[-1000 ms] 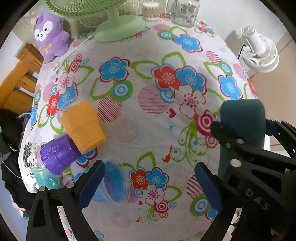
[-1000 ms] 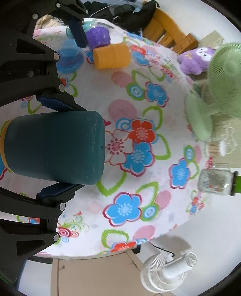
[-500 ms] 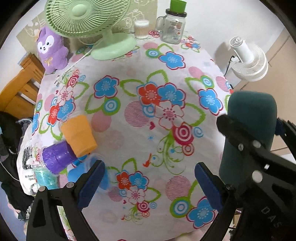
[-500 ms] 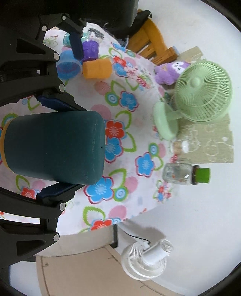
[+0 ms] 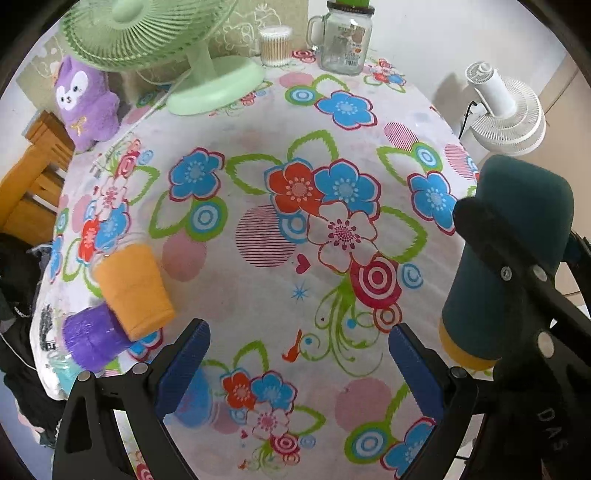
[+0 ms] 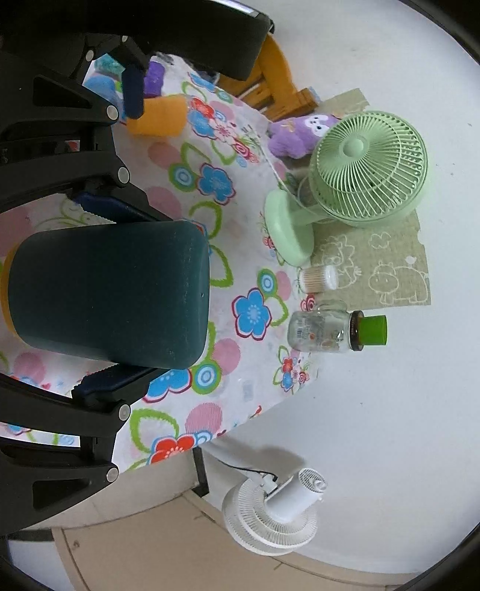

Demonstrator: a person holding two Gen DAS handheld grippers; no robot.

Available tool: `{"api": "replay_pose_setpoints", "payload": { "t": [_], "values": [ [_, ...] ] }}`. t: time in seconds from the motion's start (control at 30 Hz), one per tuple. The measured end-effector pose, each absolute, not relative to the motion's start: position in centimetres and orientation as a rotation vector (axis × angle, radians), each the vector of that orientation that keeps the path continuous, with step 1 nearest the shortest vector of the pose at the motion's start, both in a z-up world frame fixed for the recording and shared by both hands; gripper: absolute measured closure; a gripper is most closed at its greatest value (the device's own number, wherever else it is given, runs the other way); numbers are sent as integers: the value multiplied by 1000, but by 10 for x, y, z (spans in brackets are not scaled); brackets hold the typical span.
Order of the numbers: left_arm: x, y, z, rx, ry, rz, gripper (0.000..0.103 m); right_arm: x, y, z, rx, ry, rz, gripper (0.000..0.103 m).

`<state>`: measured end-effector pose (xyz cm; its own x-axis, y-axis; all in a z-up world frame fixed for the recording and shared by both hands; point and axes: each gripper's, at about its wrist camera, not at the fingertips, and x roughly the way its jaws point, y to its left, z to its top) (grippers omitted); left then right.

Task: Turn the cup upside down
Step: 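Rotate the teal cup with the right tool so its rim faces down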

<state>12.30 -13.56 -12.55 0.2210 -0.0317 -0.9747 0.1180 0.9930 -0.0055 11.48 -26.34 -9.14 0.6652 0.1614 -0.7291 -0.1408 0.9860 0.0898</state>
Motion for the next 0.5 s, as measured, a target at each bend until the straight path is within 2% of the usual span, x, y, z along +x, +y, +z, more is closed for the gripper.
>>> {"api": "replay_pose_setpoints", "payload": {
  "t": [0.5],
  "values": [
    [147,-136,-168,148,1353,-48,5,149,-252,-136,17,694,159,35]
  ]
}}
